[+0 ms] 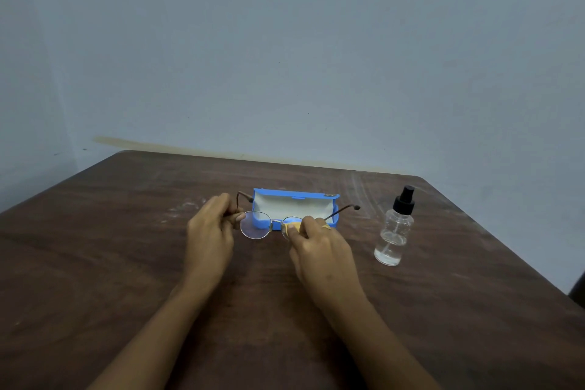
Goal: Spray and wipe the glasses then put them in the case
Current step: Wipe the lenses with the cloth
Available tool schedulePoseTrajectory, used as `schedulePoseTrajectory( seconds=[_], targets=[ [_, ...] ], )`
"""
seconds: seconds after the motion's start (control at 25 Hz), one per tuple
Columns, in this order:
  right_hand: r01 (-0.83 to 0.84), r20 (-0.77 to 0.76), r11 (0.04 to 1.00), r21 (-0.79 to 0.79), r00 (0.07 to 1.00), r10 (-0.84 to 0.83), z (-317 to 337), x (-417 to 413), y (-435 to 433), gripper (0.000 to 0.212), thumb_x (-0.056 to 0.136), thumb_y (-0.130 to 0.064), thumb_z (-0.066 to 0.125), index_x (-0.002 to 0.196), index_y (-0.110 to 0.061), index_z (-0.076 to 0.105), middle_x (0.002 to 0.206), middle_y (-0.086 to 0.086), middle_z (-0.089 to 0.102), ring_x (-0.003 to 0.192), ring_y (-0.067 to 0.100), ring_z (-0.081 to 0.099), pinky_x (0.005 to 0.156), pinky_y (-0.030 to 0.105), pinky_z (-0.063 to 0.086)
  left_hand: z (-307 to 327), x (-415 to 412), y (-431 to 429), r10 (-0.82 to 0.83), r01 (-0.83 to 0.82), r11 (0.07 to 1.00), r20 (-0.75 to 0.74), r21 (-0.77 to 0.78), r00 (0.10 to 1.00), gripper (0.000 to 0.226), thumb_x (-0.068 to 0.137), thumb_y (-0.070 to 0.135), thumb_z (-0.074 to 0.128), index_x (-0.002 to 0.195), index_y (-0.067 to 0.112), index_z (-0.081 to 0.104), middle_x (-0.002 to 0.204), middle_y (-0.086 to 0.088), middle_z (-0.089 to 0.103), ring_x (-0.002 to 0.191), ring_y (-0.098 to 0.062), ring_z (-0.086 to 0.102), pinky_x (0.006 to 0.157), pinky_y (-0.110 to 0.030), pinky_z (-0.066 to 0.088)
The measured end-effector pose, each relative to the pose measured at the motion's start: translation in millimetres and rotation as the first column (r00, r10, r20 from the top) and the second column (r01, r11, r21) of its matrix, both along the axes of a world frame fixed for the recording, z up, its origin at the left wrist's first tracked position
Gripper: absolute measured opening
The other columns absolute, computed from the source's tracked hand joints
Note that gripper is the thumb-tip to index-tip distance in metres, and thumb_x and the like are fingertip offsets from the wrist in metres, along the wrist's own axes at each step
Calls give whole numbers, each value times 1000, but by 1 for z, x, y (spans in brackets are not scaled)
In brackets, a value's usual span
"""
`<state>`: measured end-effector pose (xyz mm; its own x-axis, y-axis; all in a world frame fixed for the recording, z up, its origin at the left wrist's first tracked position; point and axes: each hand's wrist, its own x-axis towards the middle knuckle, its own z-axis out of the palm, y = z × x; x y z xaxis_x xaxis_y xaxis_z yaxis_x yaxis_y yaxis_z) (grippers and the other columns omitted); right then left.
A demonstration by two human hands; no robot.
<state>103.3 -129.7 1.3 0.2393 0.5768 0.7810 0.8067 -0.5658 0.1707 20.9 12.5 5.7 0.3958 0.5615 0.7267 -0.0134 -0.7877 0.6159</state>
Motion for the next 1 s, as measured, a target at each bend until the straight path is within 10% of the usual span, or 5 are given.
schedulePoseTrajectory(
  seconds=[0.28, 0.48, 0.72, 1.0],
  targets=[
    [70, 37, 996, -61, 997, -68, 4, -3, 0, 22, 52, -19, 80, 71, -19, 71, 60, -2, 58, 51, 16, 55, 41, 21, 35, 5, -4, -3, 15, -11, 996, 48, -93, 999, 23, 72, -20, 45, 61, 0, 45, 69, -17, 61, 69, 3, 56, 57, -1, 36],
    [152, -47, 988, -35, 987, -154, 5, -5, -2, 23, 43, -17, 81, 61, -18, 67, 55, -3, 56, 47, 15, 54, 38, 19, 32, 4, -4, -5, -19, 19, 1000, 37, 5, 999, 9, 65, -5, 37, 62, 0, 43, 66, -16, 59, 66, -22, 50, 58, -18, 37],
    [281, -149, 959, -18, 948, -281, 7, -6, -3, 31, 37, -20, 89, 53, -19, 62, 54, -4, 55, 43, 13, 54, 33, 18, 28, 5, -4, -9, -67, 69, 992, -19, 101, 998, 17, 63, -19, 41, 62, -3, 46, 62, -15, 56, 67, -19, 44, 57, -4, 33],
    [203, -215, 974, 98, 960, -179, 4, -2, -3, 11, 69, -27, 66, 62, -19, 64, 58, -4, 52, 40, 15, 53, 35, 22, 16, 4, -3, -13, -109, 112, 987, -35, 118, 993, 14, 65, -10, 41, 64, 1, 49, 64, -11, 58, 69, -14, 48, 59, -4, 33]
  ],
)
